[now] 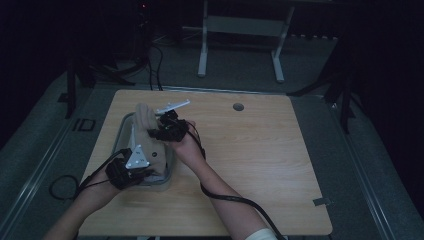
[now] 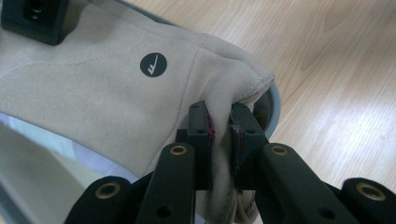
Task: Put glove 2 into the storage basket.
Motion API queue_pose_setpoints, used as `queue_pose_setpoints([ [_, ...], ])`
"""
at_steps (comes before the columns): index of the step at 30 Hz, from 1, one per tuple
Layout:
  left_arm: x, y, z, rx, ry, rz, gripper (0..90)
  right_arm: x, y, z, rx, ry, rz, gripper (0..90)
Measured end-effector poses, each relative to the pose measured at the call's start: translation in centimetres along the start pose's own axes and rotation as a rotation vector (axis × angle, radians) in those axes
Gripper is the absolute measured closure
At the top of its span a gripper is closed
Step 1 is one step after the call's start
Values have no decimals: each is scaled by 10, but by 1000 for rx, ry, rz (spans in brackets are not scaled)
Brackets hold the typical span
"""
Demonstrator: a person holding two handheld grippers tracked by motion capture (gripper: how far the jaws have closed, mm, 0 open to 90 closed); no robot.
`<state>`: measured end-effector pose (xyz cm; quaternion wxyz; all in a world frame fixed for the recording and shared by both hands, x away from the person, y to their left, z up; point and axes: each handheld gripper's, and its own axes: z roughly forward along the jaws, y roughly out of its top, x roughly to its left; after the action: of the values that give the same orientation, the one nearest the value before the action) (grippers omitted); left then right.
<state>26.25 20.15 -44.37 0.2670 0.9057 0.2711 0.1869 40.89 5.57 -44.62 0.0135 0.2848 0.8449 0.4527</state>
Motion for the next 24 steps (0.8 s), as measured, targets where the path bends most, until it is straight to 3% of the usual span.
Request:
queue_pose_setpoints([
  [10,10,-11,20,32,-40,-51,808,-9,-11,29,58,-19,16,731],
  [16,11,-11,29,37,-42,-54,807,-15,-15,39,88,-24,19,727],
  [20,15,-14,35,38,-66,-87,806,-19,-17,46,107,-30,16,720],
  [24,18,-17,42,37,-89,-110,803,-19,-15,48,131,-34,-4,642],
])
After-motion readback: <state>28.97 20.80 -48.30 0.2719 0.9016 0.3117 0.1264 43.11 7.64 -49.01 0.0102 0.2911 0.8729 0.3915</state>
